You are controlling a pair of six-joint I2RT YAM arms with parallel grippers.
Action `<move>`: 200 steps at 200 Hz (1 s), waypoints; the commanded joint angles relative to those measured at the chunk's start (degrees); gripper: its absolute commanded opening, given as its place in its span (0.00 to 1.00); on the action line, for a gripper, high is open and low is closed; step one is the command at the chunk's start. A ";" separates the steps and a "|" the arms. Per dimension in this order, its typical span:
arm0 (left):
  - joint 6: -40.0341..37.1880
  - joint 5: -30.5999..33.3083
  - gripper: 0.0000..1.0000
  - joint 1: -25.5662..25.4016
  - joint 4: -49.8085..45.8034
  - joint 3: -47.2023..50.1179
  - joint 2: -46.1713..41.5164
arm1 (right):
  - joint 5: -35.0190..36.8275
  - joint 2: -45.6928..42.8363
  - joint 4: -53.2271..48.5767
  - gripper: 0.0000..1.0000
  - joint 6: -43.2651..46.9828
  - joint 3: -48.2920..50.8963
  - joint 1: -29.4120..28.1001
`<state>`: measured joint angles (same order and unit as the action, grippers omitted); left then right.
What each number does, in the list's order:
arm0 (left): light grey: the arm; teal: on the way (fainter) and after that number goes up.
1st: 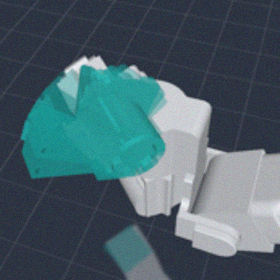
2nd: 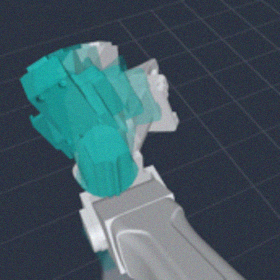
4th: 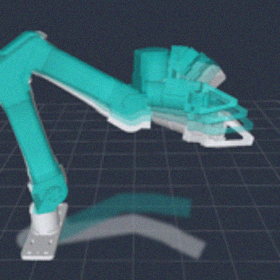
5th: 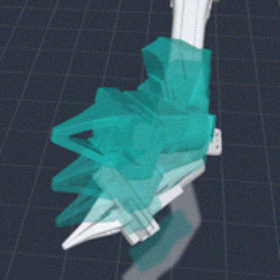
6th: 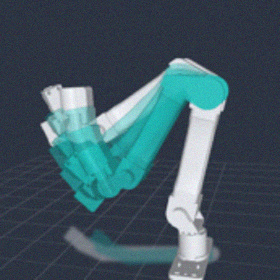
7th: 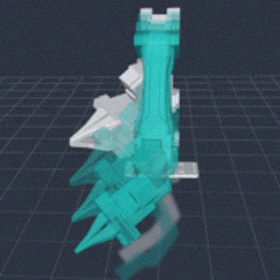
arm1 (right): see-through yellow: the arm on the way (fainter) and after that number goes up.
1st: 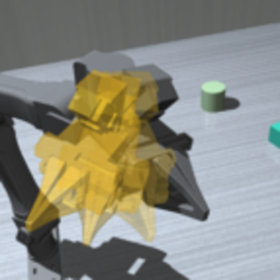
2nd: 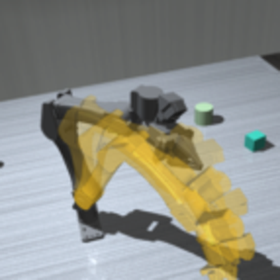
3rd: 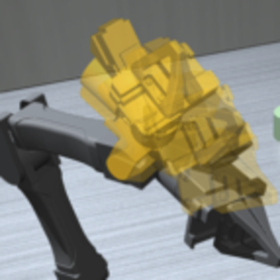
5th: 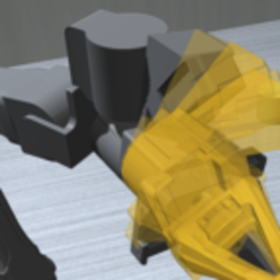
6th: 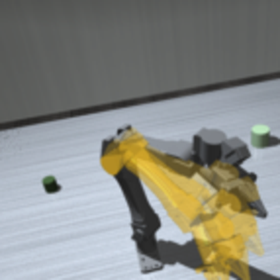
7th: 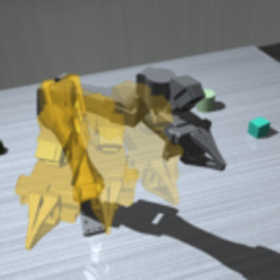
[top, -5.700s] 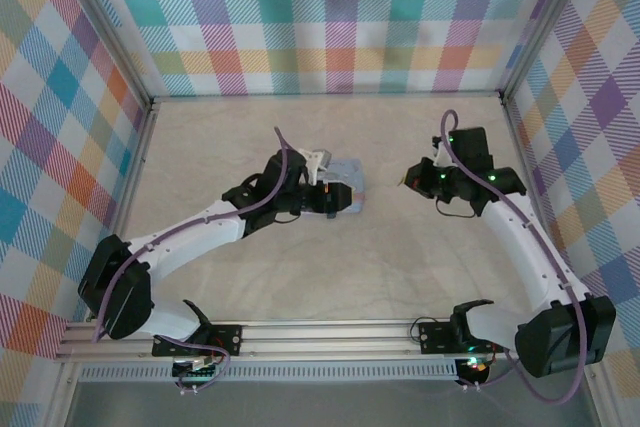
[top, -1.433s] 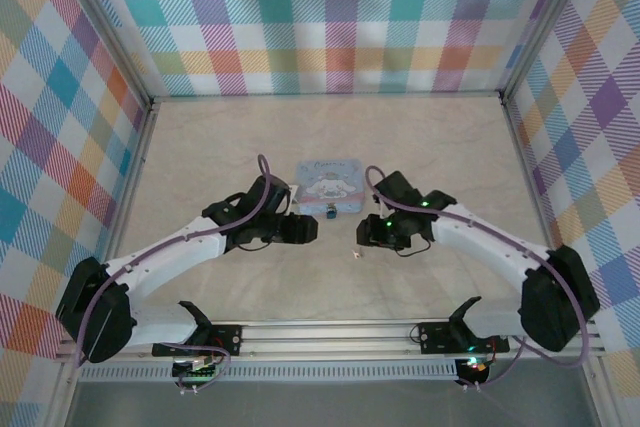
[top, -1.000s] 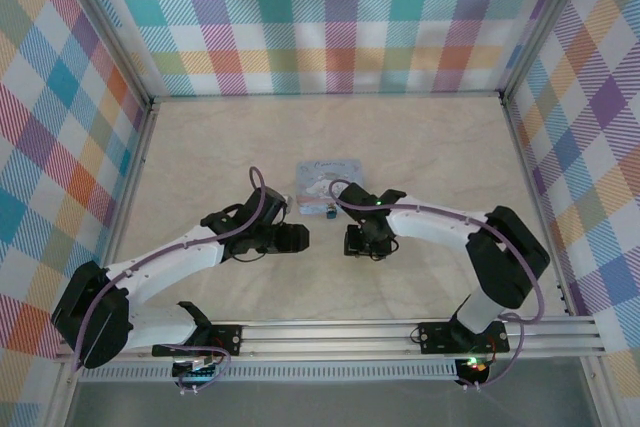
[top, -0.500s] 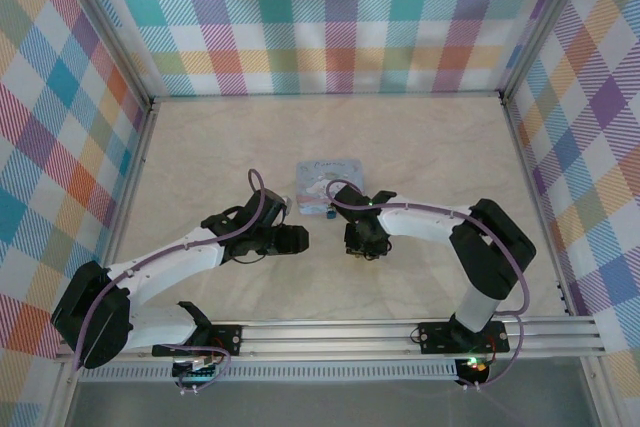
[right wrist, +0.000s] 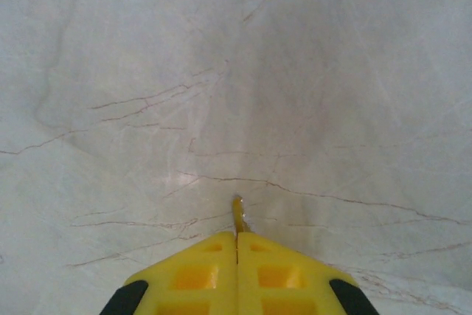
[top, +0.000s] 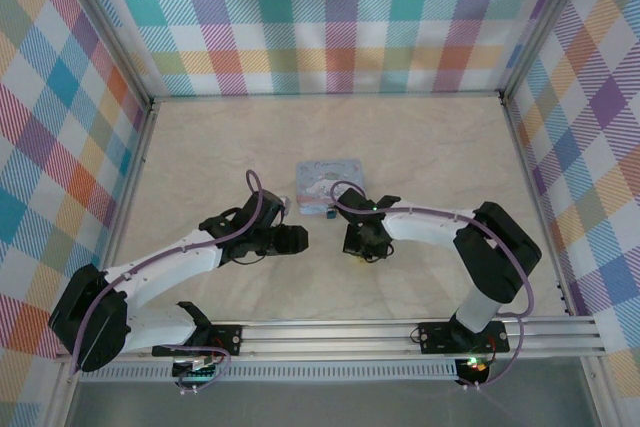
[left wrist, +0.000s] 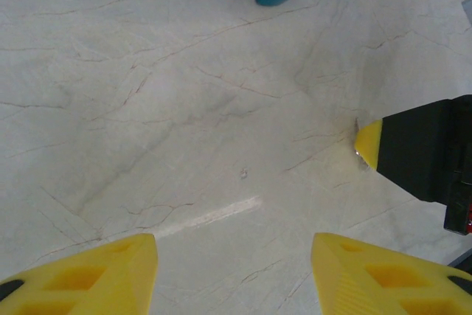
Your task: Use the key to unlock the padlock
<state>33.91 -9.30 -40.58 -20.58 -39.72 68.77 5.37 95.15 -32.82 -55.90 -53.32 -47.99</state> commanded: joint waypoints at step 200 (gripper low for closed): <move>-5.26 -4.39 0.66 -6.35 6.37 -8.94 8.29 | 9.58 -37.72 -33.75 1.00 -4.88 9.81 30.05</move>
<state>31.46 -12.88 -45.39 -15.81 -46.54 75.66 16.91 58.59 -58.48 -59.20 -44.36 -23.77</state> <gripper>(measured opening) 0.658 0.993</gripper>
